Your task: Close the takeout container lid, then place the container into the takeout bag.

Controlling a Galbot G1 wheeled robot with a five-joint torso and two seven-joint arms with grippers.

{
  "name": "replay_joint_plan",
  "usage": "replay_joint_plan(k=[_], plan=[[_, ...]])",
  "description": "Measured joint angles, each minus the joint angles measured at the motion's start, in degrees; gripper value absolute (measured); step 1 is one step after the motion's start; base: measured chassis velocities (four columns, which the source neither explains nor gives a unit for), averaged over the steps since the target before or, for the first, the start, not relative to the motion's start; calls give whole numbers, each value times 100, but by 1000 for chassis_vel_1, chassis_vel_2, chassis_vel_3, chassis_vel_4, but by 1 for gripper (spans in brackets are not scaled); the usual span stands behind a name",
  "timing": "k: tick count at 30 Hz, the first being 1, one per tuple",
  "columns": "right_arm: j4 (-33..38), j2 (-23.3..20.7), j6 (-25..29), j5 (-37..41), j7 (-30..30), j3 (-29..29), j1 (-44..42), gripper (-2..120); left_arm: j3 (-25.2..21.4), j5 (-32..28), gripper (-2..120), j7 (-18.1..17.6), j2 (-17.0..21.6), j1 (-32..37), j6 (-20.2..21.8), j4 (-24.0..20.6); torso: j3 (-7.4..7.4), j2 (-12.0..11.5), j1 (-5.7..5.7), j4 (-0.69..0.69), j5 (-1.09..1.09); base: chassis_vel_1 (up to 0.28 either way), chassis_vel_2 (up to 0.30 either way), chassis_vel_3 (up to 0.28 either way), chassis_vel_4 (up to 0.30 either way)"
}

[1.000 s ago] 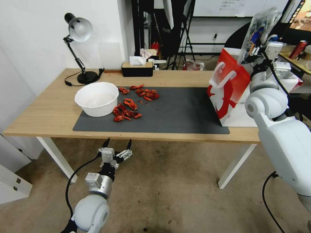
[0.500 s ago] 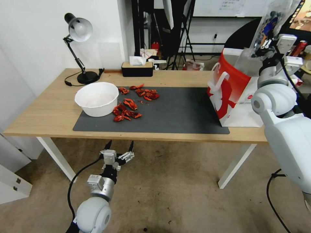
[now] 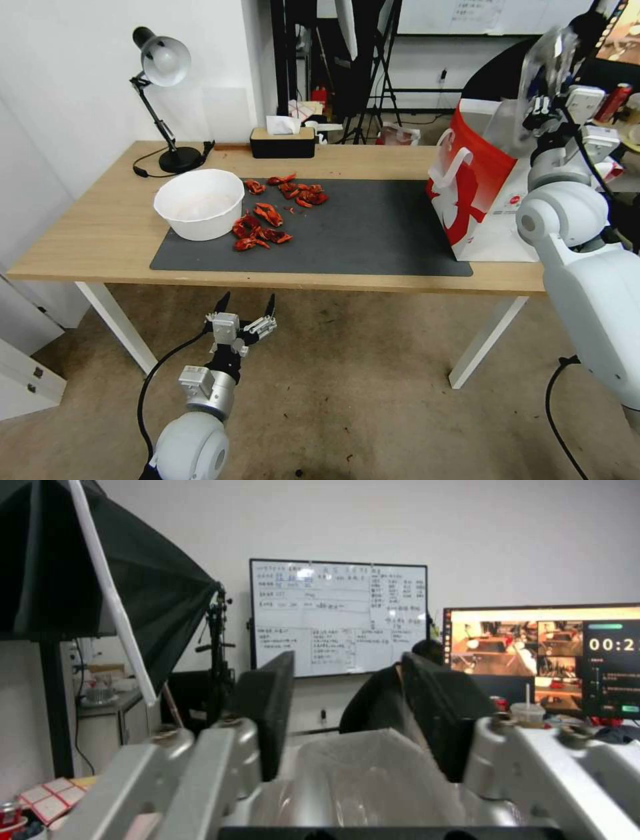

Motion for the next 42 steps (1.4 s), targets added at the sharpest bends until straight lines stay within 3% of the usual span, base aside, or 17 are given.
replay_joint_plan(k=[2,4,8,14,22,27,30,33,39,42], plan=[[-4,0,-7,0,-11,1,-16,57,35,15,100,-8,-11,-19,0,16,0,0,0,0,0,0,0,0,0],[-4,1,-7,0,-16,1,-18,59,38,15,100,-9,-12,-22,0,19,0,0,0,0,0,0,0,0,0],[18,11,-7,20,-64,0,-58,82,55,13,100,-44,-9,-58,0,53,0,0,0,0,0,0,0,0,0],[145,16,8,70,-182,-25,-138,98,38,0,100,-64,11,-68,2,53,0,0,1,0,0,0,0,0,0],[732,-95,124,407,-627,-98,-242,100,-24,0,100,-56,6,-15,1,21,0,0,0,0,-2,0,0,0,0],[1062,-192,255,751,-1480,-84,-613,100,-109,-2,100,-27,8,16,-7,-31,0,0,0,0,0,0,0,0,0],[1247,-256,503,761,-2186,8,-1208,100,-186,9,100,12,-2,79,-46,-63,0,0,1,0,1,0,0,0,0],[1353,-348,651,712,-2494,110,-1648,100,-229,18,100,34,6,126,-65,-89,0,0,0,0,0,0,0,0,0],[1600,-558,904,531,-2828,516,-2563,100,-250,19,100,70,119,128,-112,-68,-1,0,0,-5,-2,0,0,0,0],[1675,-537,1134,208,-2974,715,-3199,100,-367,-7,100,199,87,251,-112,-110,-1,0,0,3,1,0,0,0,0]])
